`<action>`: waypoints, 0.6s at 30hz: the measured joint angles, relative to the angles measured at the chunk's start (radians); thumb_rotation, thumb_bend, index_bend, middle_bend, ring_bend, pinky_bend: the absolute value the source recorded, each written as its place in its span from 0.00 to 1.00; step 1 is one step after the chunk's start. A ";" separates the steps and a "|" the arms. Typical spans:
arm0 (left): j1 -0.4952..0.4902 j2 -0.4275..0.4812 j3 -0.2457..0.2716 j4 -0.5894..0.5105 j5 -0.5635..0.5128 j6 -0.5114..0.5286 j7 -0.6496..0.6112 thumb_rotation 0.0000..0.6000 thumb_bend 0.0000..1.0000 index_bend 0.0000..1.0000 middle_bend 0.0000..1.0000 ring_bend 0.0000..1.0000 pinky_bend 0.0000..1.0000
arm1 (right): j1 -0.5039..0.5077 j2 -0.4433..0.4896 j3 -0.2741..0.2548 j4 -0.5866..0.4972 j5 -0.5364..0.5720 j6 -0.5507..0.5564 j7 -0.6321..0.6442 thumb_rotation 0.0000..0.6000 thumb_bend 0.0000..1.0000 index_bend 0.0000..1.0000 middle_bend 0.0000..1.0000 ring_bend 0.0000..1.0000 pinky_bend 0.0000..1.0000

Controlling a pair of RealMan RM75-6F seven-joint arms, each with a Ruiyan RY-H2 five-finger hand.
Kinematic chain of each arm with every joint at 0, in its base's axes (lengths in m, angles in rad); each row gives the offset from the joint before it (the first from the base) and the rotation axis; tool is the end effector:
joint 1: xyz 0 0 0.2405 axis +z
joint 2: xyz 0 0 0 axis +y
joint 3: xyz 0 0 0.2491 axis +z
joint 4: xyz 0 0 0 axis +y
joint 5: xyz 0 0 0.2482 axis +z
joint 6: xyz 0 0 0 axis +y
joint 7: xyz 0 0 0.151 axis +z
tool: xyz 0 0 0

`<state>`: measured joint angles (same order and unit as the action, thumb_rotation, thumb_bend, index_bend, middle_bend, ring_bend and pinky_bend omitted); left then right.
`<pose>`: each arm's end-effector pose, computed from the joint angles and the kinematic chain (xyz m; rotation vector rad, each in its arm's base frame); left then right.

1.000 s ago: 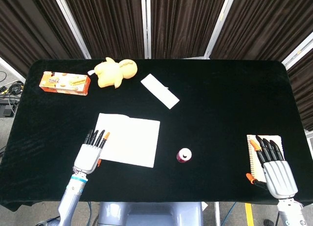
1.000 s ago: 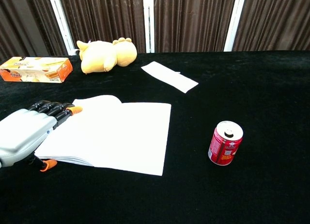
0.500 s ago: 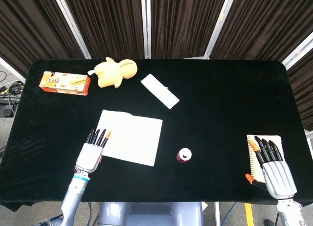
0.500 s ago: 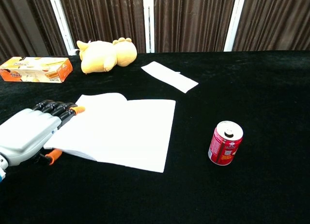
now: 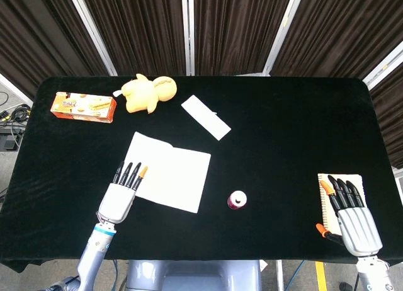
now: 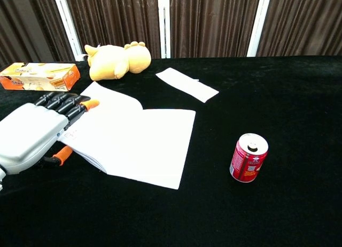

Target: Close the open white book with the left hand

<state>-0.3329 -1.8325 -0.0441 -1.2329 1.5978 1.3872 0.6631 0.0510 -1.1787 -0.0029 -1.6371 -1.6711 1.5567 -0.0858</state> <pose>-0.1929 0.2358 -0.0927 -1.7361 -0.4393 -0.8533 -0.2882 -0.1644 0.0933 1.4960 -0.8371 0.9895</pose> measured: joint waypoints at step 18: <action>-0.086 -0.068 -0.020 -0.009 0.123 0.041 0.044 1.00 0.46 0.00 0.00 0.00 0.00 | -0.004 0.012 0.002 -0.011 0.003 0.005 0.005 1.00 0.04 0.00 0.00 0.00 0.00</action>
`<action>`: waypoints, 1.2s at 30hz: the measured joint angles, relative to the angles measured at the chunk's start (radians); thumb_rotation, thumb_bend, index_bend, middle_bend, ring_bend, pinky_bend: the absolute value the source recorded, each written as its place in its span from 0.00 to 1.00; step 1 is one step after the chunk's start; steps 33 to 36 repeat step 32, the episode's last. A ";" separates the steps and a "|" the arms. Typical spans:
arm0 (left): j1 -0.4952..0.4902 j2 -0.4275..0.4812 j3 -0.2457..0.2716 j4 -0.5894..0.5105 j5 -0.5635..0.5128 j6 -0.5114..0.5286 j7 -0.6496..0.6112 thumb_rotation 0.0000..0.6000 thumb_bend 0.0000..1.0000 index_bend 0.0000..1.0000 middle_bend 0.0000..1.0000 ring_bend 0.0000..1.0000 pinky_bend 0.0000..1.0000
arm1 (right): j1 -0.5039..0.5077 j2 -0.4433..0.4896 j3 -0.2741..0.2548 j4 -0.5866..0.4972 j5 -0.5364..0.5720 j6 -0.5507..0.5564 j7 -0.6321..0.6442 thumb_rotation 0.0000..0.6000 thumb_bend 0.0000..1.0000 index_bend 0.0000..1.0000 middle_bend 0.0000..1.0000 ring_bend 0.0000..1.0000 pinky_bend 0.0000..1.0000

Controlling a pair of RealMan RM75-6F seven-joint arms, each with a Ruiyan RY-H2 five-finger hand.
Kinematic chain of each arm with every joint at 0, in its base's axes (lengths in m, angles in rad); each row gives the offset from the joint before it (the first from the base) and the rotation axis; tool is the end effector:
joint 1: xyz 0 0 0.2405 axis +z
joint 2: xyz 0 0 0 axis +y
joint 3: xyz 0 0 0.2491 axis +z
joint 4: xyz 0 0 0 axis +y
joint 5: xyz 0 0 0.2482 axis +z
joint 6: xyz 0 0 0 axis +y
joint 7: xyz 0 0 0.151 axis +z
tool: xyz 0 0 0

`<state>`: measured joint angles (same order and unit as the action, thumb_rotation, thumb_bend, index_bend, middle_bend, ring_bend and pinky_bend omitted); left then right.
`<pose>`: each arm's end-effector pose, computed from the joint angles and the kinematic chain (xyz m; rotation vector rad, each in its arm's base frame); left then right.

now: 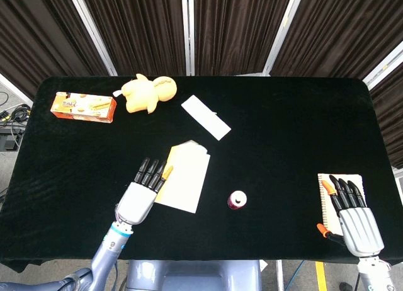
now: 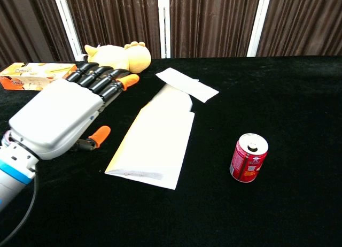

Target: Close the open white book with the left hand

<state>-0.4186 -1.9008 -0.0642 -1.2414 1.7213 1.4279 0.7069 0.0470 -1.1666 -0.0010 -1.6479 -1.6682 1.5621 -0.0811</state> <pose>-0.1309 0.2381 -0.1004 -1.7450 -0.2714 -1.0494 -0.2880 -0.1637 0.0973 1.4858 -0.8388 0.9918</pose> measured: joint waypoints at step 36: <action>0.350 0.421 0.079 -0.329 -0.168 0.294 -0.333 1.00 0.10 0.00 0.00 0.00 0.00 | 0.002 -0.005 0.010 -0.004 0.012 -0.007 -0.024 1.00 0.05 0.00 0.00 0.00 0.00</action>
